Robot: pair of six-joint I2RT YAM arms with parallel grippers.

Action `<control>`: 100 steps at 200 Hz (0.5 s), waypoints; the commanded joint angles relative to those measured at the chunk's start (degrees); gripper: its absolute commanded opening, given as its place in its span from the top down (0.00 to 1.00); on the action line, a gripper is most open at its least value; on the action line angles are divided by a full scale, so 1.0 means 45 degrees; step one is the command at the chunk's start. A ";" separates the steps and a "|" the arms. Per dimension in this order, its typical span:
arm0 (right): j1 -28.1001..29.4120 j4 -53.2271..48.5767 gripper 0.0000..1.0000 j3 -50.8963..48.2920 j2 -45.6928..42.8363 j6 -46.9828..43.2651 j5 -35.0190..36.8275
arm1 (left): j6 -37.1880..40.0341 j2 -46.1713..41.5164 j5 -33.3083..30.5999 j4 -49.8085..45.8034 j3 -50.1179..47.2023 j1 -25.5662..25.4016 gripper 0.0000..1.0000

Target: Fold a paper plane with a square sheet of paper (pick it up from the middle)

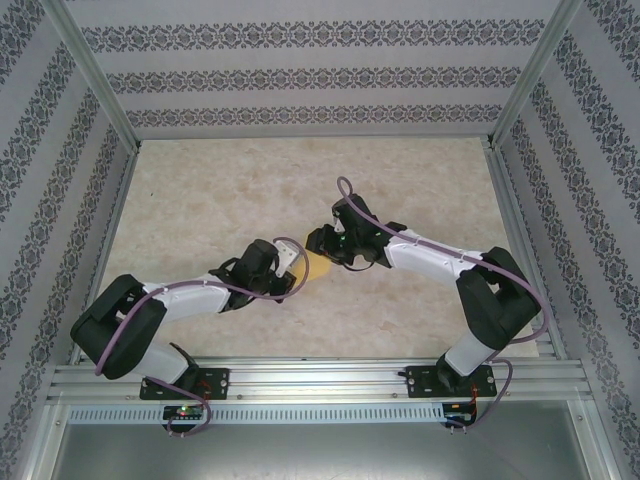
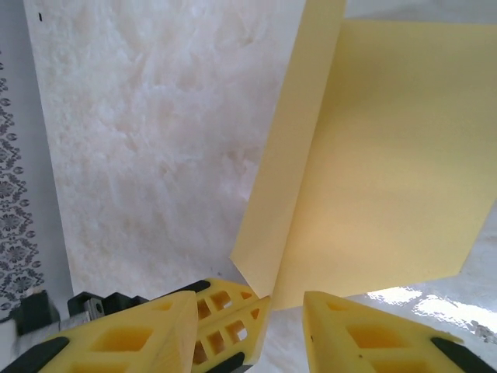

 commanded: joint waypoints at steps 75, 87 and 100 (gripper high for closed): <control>0.0083 0.0530 0.56 0.0127 0.0672 -0.0577 -0.0553 | -0.1709 0.0705 0.3433 0.1483 -0.0321 0.1344 1.00; 0.0125 0.0457 0.54 0.0276 0.0911 -0.0589 -0.0548 | -0.1806 0.0786 0.3652 0.1667 -0.0370 0.1459 1.00; 0.0145 0.0210 0.54 0.0519 0.1224 -0.0569 -0.0475 | -0.1723 0.0787 0.3763 0.1620 -0.0345 0.1491 1.00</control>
